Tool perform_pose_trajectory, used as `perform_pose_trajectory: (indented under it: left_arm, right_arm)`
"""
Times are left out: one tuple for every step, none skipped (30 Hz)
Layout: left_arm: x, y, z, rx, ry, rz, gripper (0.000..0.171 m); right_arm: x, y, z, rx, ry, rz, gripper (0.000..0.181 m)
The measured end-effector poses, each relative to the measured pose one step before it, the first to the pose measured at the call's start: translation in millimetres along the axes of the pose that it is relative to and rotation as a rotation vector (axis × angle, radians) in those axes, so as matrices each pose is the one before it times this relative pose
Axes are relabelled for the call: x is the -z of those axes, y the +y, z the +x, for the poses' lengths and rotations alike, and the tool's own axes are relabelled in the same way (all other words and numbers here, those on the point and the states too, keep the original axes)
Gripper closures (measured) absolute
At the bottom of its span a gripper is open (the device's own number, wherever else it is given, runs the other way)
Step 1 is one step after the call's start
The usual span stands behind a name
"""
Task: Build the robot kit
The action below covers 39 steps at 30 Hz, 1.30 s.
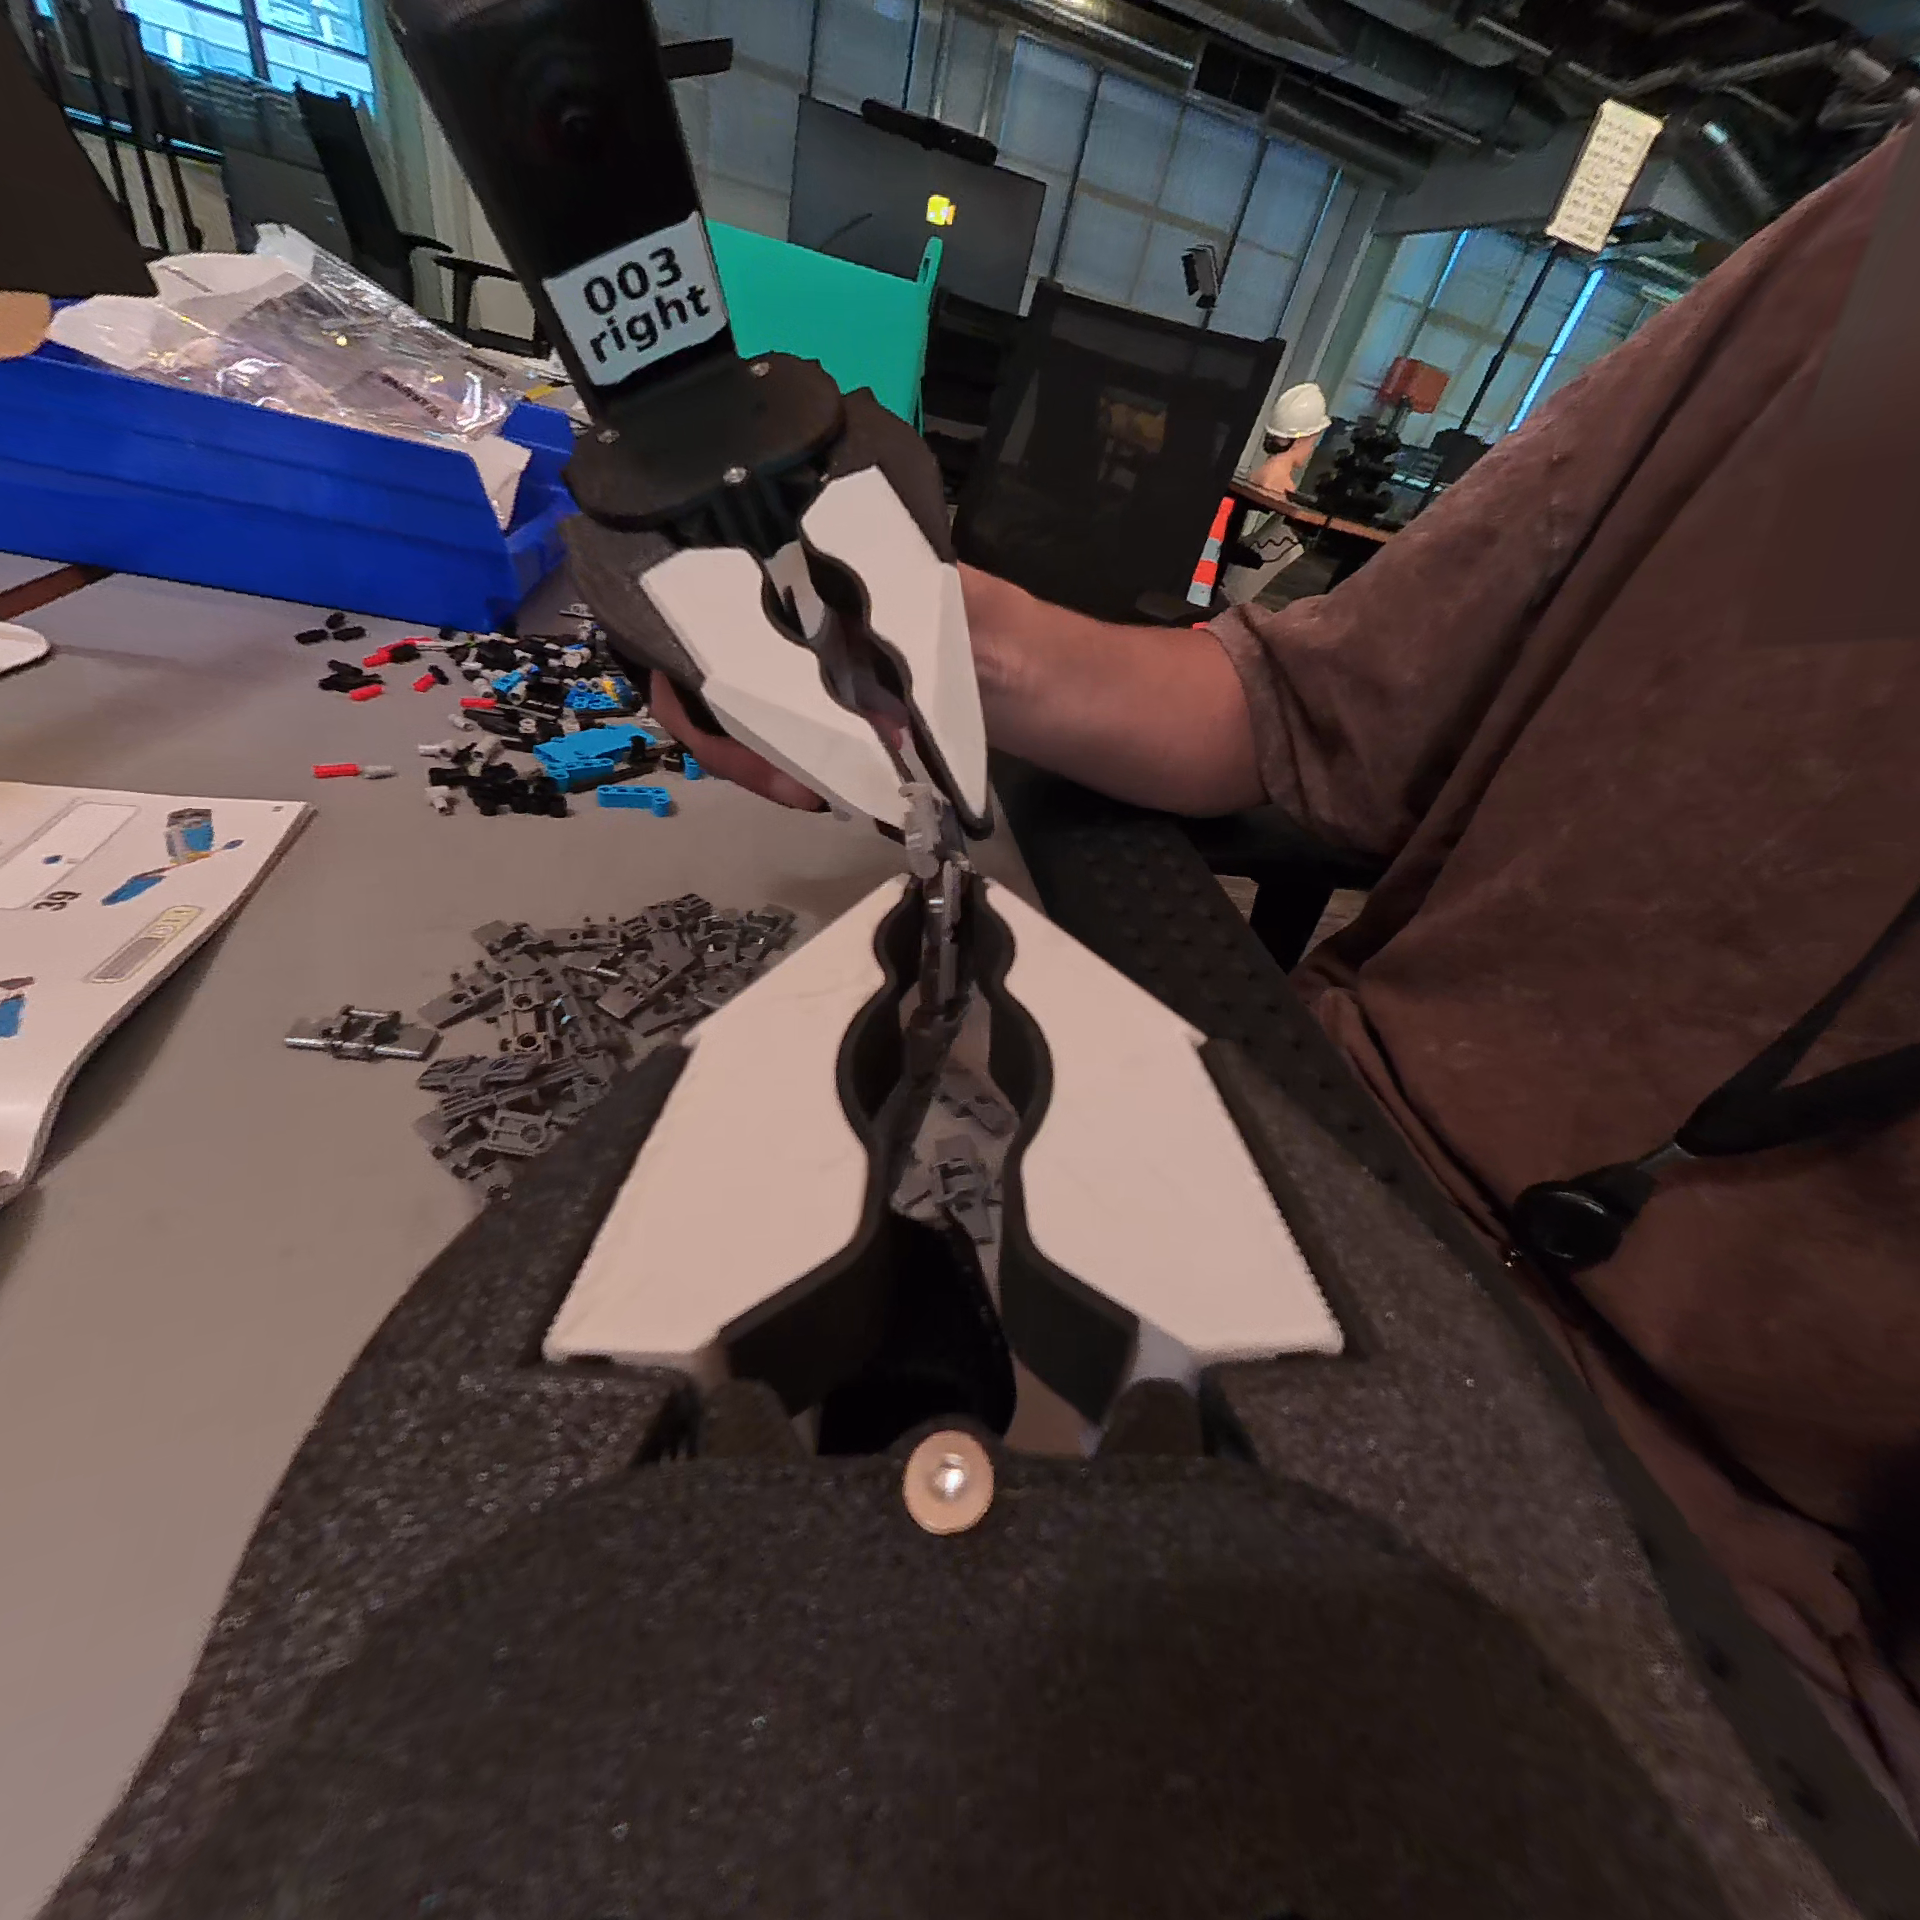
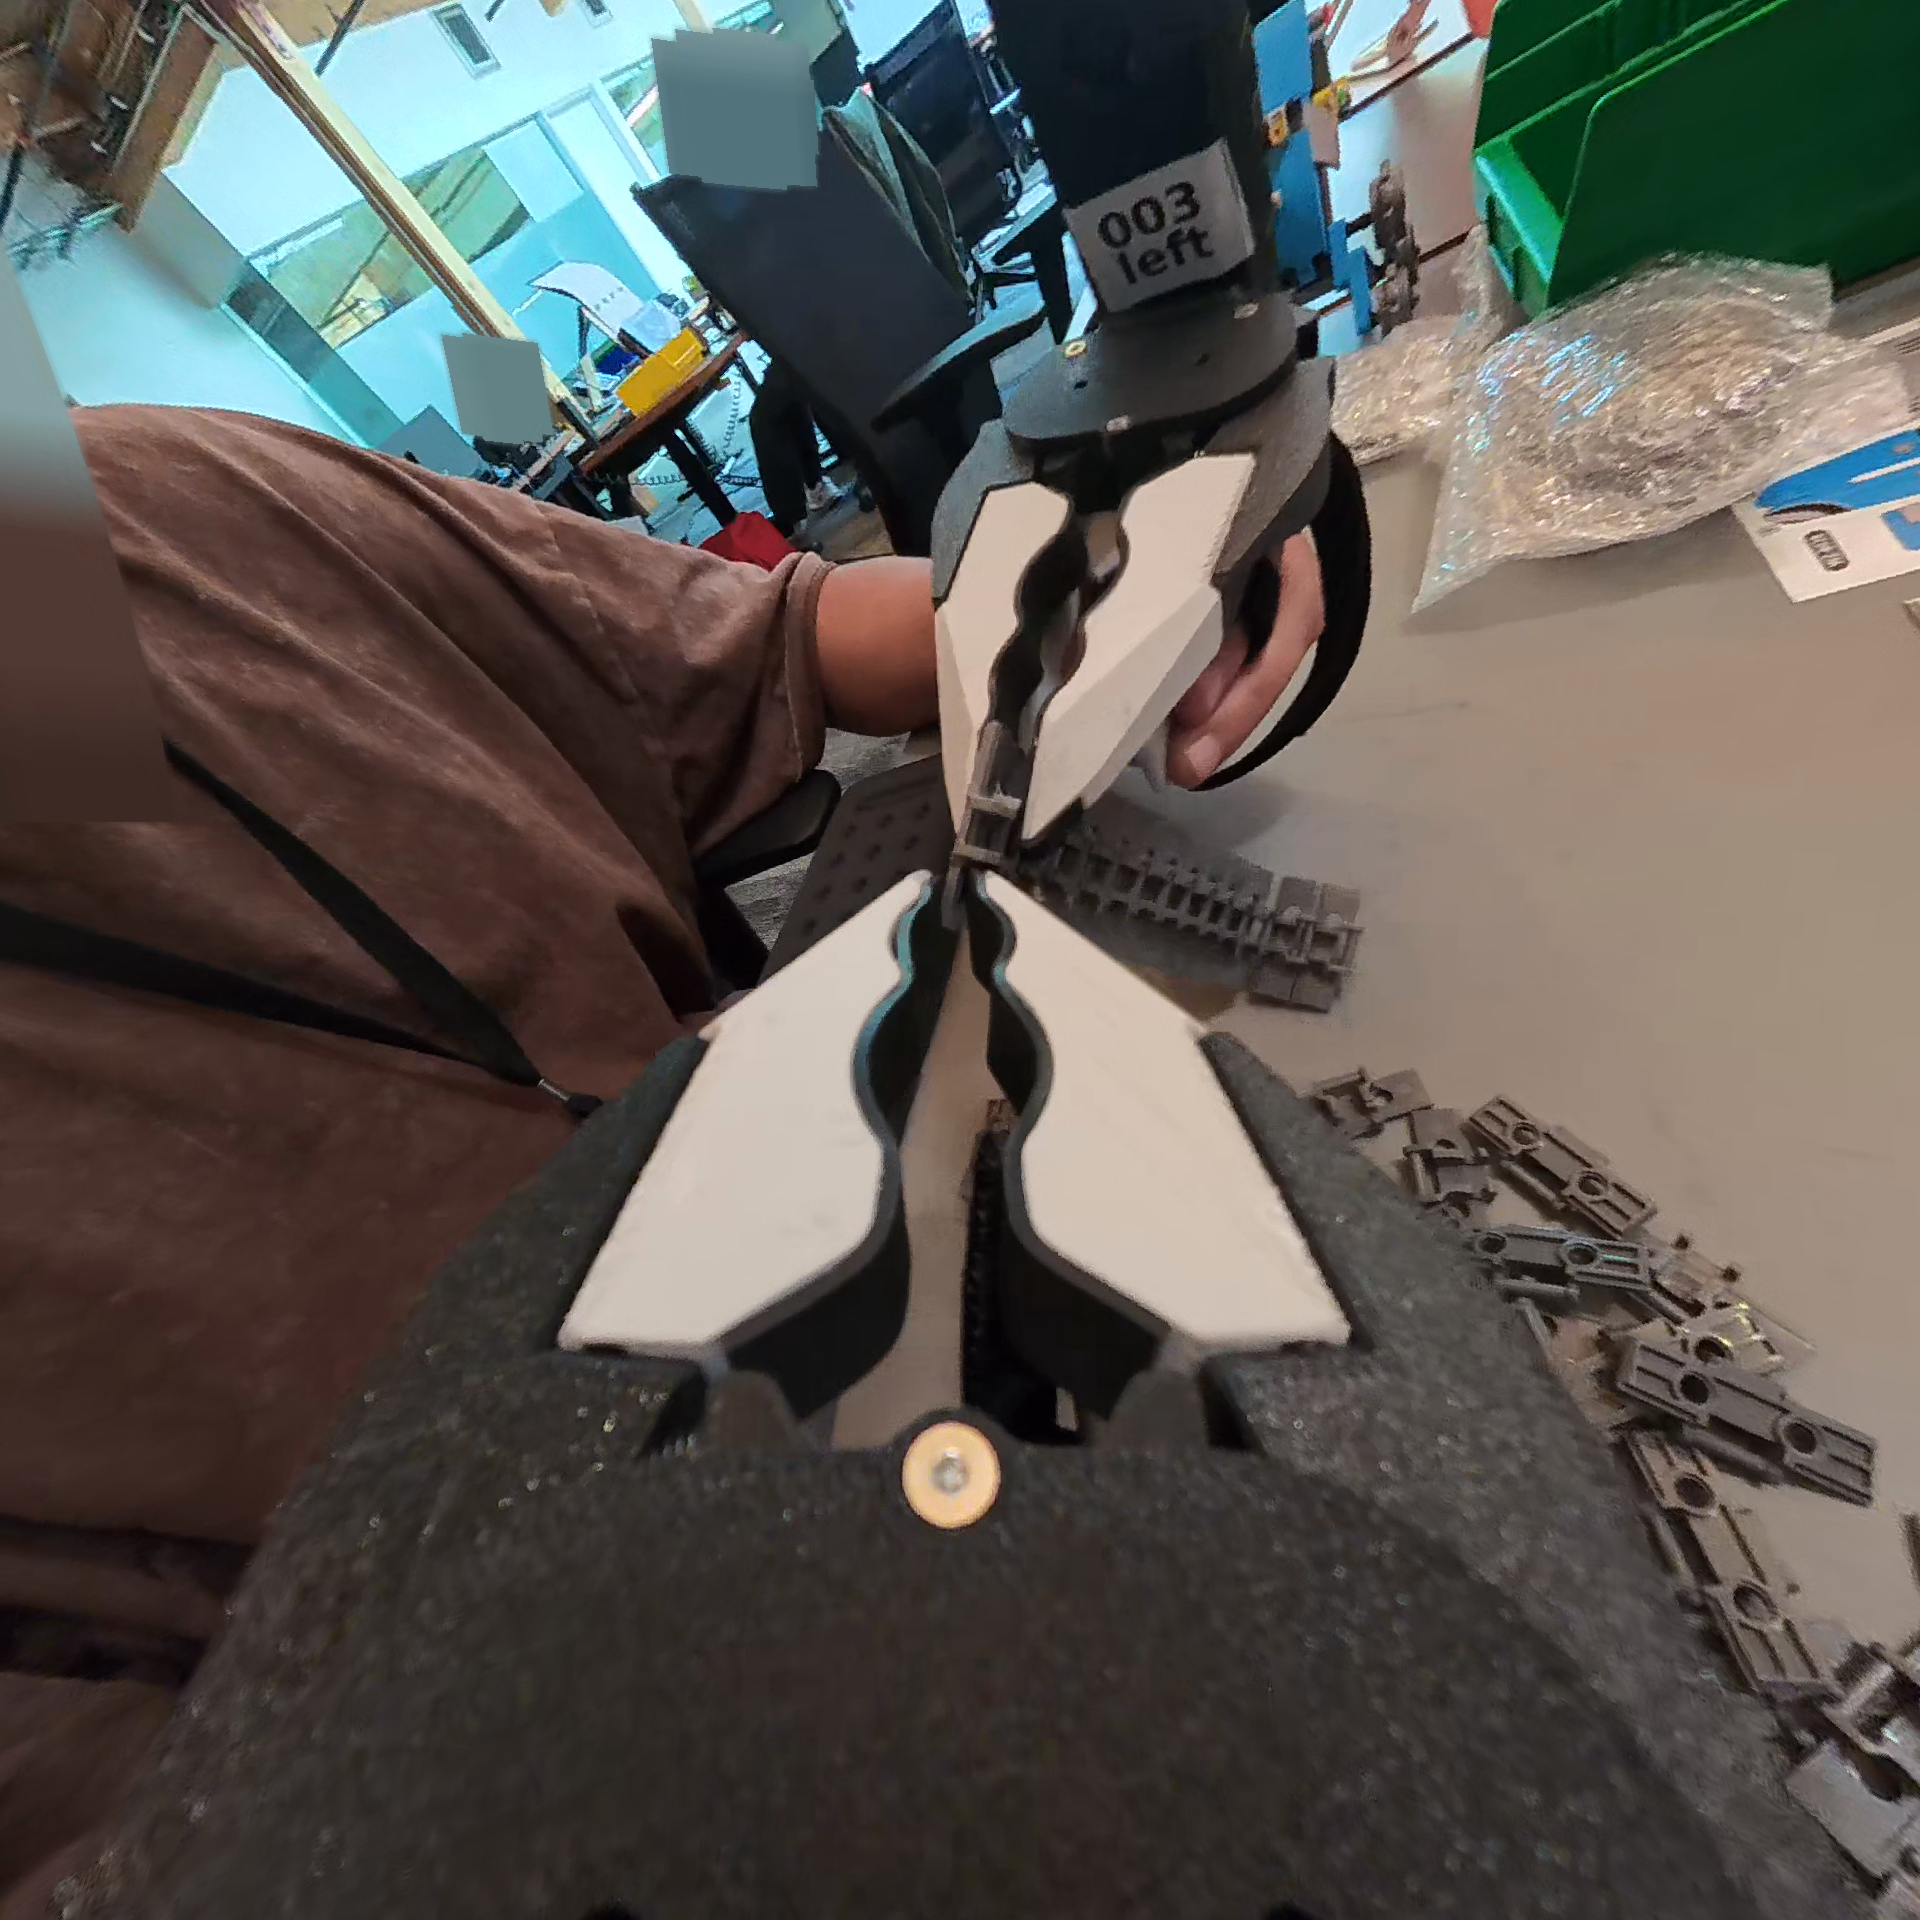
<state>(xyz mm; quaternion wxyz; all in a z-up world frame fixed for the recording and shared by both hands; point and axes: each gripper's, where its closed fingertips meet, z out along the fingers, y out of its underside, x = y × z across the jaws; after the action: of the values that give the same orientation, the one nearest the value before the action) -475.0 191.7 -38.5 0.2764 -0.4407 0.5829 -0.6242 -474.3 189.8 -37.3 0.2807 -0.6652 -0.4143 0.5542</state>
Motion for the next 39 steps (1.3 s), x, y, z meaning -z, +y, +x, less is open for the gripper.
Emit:
perform_pose_trajectory:
  left_arm:
    - [0.08,-0.18,0.48,0.0099,0.0075,0.00518,0.164]
    - [0.09,-0.56,-0.95,0.0112,0.0002,0.00627,0.164]
    - [-0.19,-0.75,-0.36,0.01,0.0024,0.0088,0.165]
    - [-0.49,-0.95,0.4,0.0122,0.0085,0.01253,0.165]
    - [-0.33,-0.51,0.29,0.0172,0.0107,0.01212,0.164]
    - [-0.38,0.26,-0.23,0.0213,0.0106,0.00747,0.164]
    - [-0.02,0.67,-1.27,0.02,0.0062,0.00491,0.163]
    - [0.18,0.38,-1.92,0.0156,0.0,0.00639,0.163]
    - [0.12,0.07,-1.67,0.0133,0.0,0.00633,0.163]
    - [-0.01,-0.02,-1.06,0.0083,-0.0008,0.00289,0.163]
    - [-0.13,0.03,-1.59,-0.0018,-0.0105,0.00135,0.163]
    - [-0.18,0.38,-1.45,-0.0087,-0.0149,-0.00317,0.164]
    - [-0.29,0.81,-0.94,-0.0117,-0.0146,-0.00989,0.165]
    - [-0.16,-0.17,-0.32,-0.0117,-0.0128,-0.00512,0.165]
    - [0.35,-1.71,0.48,-0.0088,-0.0076,0.00402,0.165]
    - [0.79,-2.76,0.69,-0.0085,-0.0057,0.01134,0.165]
    - [0.95,-2.89,0.23,-0.0091,-0.0075,0.01166,0.165]
    - [1.19,-2.34,-0.17,-0.0081,-0.0089,0.0069,0.166]
    - [1.44,-2.14,-0.91,-0.0079,-0.0113,0.00594,0.166]
    - [1.44,-1.91,-1.06,-0.0077,-0.0107,0.00667,0.166]
    - [1.41,-1.62,-0.65,-0.0032,-0.0051,0.00609,0.166]
    - [1.21,-1.37,-1.32,-0.0005,-0.0065,0.00735,0.166]
    - [0.99,-0.96,-1.04,0.0027,-0.003,0.00643,0.166]
    - [0.85,-0.84,-1.05,0.0056,-0.0013,0.00609,0.166]
    - [0.78,-0.75,-1.79,0.0004,-0.0075,0.00714,0.166]
    - [0.64,-0.34,-1.35,-0.0003,-0.0054,0.00324,0.166]
    - [0.65,-0.4,-1.22,0.0,-0.0055,0.00387,0.166]
    - [0.67,-0.91,-1.12,-0.0006,-0.0046,0.00673,0.165]
    - [0.61,-0.47,-0.95,0.0009,-0.0041,0.00292,0.166]
    - [0.53,-0.86,-1.09,-0.0019,-0.0067,0.00363,0.165]
    - [0.31,-0.11,-0.8,-0.0031,-0.006,0.00046,0.165]
    - [0.05,-0.17,-0.08,-0.0006,-0.0005,0.00201,0.165]
    - [-0.06,-0.09,0.36,0.0043,0.004,0.00322,0.165]
    - [-0.02,-0.24,0.39,0.0064,0.0054,0.00573,0.166]
    - [-0.07,-0.27,0.14,0.0065,0.0043,0.00424,0.166]
    - [-0.1,0.13,-0.32,-0.0007,-0.0011,0.0018,0.166]
    - [-0.25,0.21,0.19,-0.0052,-0.0006,-0.00141,0.166]
    - [-0.19,0.12,0.36,-0.0069,-0.0022,-0.00191,0.166]
    - [-0.19,-0.42,0.48,-0.0087,-0.0029,0.00099,0.166]
  right_arm:
    - [-0.62,0.31,-0.51,-0.0018,-0.0038,0.0003,0.177]
    - [0.41,-0.28,0.87,-0.0027,0.0036,0.0024,0.177]
    - [0.71,-0.34,0.52,-0.0044,0.0004,0.0015,0.177]
    - [0.46,-0.29,-0.44,-0.005,-0.0055,0.0009,0.177]
    - [0.17,0.01,-0.41,-0.0059,-0.0044,-0.0009,0.177]
    - [0.18,0.63,0.41,-0.0025,0.0023,-0.0043,0.177]
    - [0.02,0.89,1.28,0.0011,0.009,-0.0061,0.177]
    - [0.21,0.44,2.04,-0.0016,0.0128,-0.0031,0.177]
    - [0.59,-0.18,1.55,-0.0033,0.0076,0.0022,0.177]
    - [0.4,0.11,0.82,-0.0065,0.0007,0.001,0.177]
    - [0.52,0.1,1.14,-0.0078,0.003,0.0008,0.177]
    - [0.9,0.03,1.54,-0.0023,0.0078,0.0008,0.177]
    - [0.34,0.79,1.07,-0.0022,0.0068,-0.0053,0.177]
    - [0.23,0.2,0.43,0.0014,0.0047,-0.0024,0.177]
    - [0.42,-1.73,-0.55,0.0038,0.0002,0.0089,0.177]
    - [0.19,-2.98,-1.14,0.0044,-0.0019,0.0154,0.177]
    - [0.2,-3.47,-0.92,0.0107,0.0014,0.0178,0.176]
    - [0.08,-2.99,-0.05,0.0131,0.0072,0.0138,0.176]
    - [-0.34,-2.31,0.63,0.0116,0.0115,0.0102,0.176]
    - [-0.16,-2.58,0.09,0.0144,0.0092,0.0126,0.173]
    - [-0.47,-2.05,-0.34,0.0118,0.0054,0.0091,0.171]
    - [-0.42,-1.93,0.04,0.0092,0.0077,0.008,0.169]
    - [-0.29,-1.5,0.39,0.0079,0.0095,0.0057,0.167]
    - [-0.42,-1.01,0.61,0.0071,0.0102,0.0016,0.166]
    - [-0.09,-1.11,2.19,0.0118,0.0219,0.0015,0.166]
    - [-0.35,-0.65,2.55,0.0174,0.0272,-0.0001,0.165]
    - [-0.49,-0.28,1.75,0.0156,0.0215,-0.0024,0.165]
    - [-0.16,-1.32,1.29,0.0105,0.0181,0.0043,0.164]
    - [0.51,-2.37,0.17,0.0071,0.0071,0.0121,0.164]
    - [0.47,-1.66,0.18,-0.0023,0.0024,0.0091,0.162]
    - [-0.32,0.08,-0.34,-0.004,-0.0035,0.0,0.16]
    - [-0.84,0.64,-0.22,0.0027,-0.0002,-0.0011,0.16]
    - [-0.83,0.81,0.76,0.0104,0.0089,-0.0016,0.163]
    - [-0.09,-0.29,1.52,0.0168,0.0155,0.0041,0.167]
    - [0.04,-0.07,0.93,0.0127,0.0098,0.0,0.169]
    - [0.2,-0.08,0.75,0.0036,0.0053,-0.0036,0.169]
    - [0.32,0.01,0.19,-0.0002,0.0027,-0.0052,0.168]
    - [0.29,-0.41,1.32,0.0055,0.0126,-0.0009,0.166]
    - [0.41,-0.52,3.08,0.0121,0.0258,0.0024,0.163]
